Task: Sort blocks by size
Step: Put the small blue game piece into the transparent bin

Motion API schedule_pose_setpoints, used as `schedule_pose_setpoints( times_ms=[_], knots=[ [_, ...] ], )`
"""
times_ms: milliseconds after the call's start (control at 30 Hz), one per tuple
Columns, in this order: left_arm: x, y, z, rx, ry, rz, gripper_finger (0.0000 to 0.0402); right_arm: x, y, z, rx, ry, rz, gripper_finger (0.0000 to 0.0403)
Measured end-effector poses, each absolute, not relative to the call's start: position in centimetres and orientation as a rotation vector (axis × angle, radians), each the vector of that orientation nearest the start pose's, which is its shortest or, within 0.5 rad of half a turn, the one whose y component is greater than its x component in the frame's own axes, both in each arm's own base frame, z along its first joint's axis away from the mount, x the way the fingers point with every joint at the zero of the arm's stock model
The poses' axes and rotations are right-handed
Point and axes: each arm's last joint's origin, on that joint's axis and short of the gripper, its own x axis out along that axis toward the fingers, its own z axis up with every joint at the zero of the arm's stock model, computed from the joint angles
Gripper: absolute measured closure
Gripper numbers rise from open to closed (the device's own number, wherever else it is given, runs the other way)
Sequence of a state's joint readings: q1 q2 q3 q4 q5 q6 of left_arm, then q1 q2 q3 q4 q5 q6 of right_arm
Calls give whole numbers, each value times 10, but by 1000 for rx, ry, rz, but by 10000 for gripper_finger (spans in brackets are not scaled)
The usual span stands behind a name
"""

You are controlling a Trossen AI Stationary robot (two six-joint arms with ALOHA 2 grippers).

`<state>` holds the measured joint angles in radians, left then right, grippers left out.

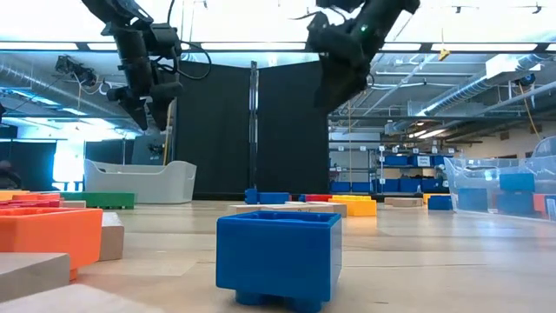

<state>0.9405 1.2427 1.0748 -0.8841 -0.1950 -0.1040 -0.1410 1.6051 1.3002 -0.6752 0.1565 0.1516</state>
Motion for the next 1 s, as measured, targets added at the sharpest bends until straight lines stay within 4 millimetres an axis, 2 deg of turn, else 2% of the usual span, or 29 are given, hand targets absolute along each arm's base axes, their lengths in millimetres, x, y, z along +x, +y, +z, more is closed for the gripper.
schedule_pose_setpoints(
  times_ms=[167, 333, 767, 1000],
  knots=[
    [134, 192, 288, -488, 979, 1080, 102, 338, -51, 240, 16, 1192, -238, 119],
    [134, 192, 288, -488, 978, 1080, 102, 341, -46, 212, 15, 1350, -184, 121],
    [135, 194, 289, -482, 961, 1082, 102, 355, -45, 159, -89, 1517, -54, 130],
    [135, 194, 289, -482, 962, 1082, 102, 365, -47, 144, -123, 1478, -33, 145]
  ],
)
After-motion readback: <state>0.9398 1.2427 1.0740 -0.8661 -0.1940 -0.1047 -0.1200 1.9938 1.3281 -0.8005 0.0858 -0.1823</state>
